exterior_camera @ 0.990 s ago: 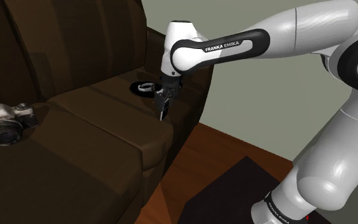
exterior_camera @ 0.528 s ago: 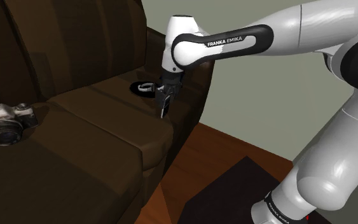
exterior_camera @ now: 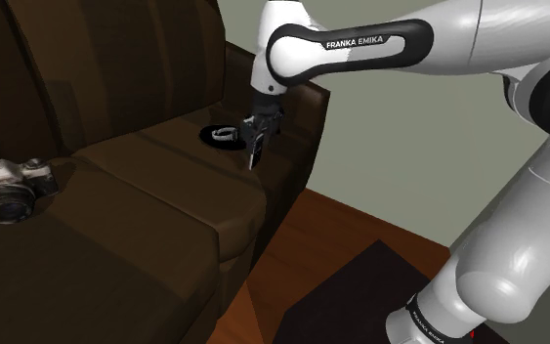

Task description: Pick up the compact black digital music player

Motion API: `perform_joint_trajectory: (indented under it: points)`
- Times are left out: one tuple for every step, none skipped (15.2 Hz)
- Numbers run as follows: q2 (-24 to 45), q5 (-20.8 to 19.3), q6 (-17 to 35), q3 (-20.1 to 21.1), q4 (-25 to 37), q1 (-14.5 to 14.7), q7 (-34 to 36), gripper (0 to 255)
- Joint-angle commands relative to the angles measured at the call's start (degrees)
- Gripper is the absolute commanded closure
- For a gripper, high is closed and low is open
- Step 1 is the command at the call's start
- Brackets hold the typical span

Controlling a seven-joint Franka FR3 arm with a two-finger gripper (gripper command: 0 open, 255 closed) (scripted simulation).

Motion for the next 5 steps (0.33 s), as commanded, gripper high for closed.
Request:
perform_joint_trajectory:
  points:
    - [-0.1, 0.05, -1.64, 0.01, 1.53, 0.0, -0.06, 255]
    - [-0.18, 0.08, -2.4, 0.01, 2.21, 0.0, -0.1, 255]
    - [-0.24, 0.11, -3.15, 0.01, 2.9, 0.0, -0.13, 255]
    - [-0.26, 0.12, -3.27, 0.01, 3.0, 0.0, -0.14, 255]
    - [-0.25, 0.11, -3.27, 0.01, 3.01, 0.0, -0.14, 255]
